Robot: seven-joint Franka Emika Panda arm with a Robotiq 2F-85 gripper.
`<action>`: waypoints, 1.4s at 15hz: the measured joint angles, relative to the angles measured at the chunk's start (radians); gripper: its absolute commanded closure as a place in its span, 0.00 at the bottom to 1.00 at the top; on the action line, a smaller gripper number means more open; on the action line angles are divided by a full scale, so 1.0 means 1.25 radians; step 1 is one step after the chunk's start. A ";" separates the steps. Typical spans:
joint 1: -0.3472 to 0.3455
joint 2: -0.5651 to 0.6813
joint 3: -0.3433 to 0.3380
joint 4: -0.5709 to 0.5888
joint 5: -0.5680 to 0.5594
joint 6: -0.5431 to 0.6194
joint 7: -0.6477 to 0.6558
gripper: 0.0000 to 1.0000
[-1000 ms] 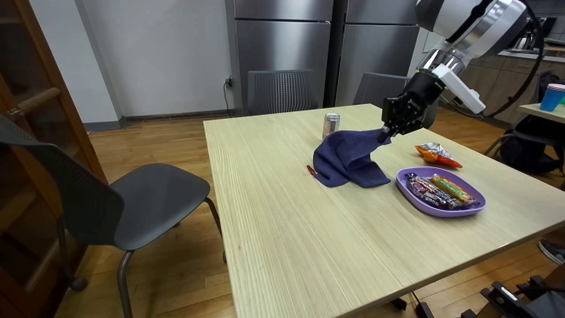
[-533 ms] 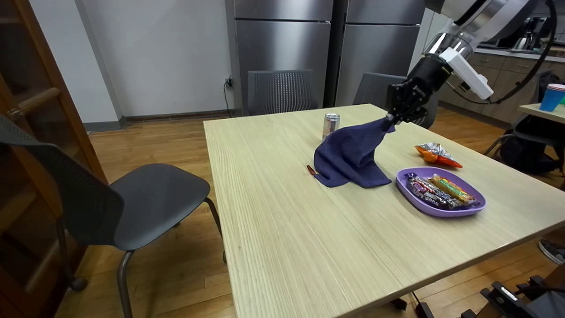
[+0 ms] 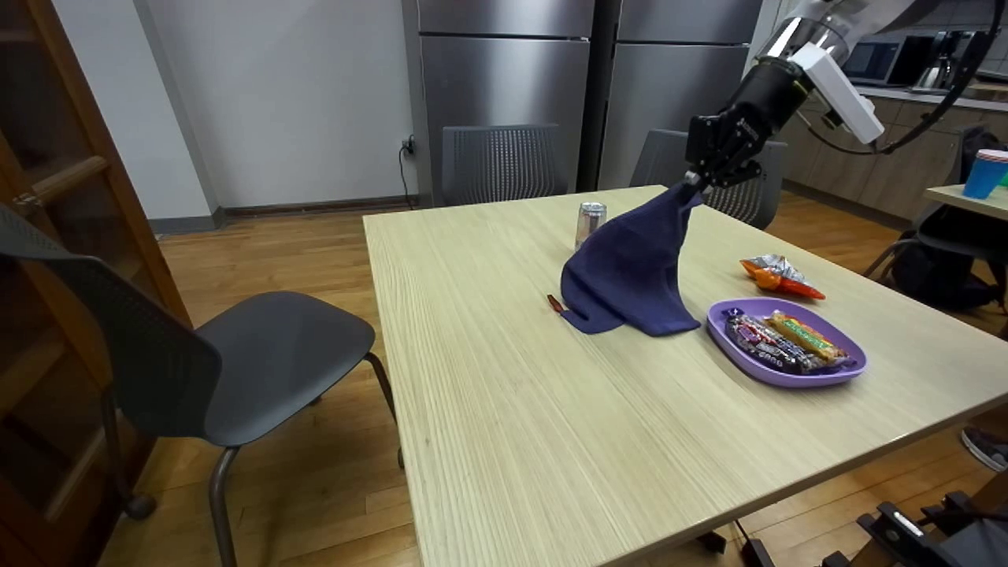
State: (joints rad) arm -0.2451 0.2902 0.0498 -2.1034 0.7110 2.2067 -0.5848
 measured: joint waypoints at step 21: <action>0.031 -0.159 -0.086 -0.010 0.000 -0.185 0.016 0.99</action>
State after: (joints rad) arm -0.2062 0.0911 -0.0574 -2.1164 0.7109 1.9751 -0.5648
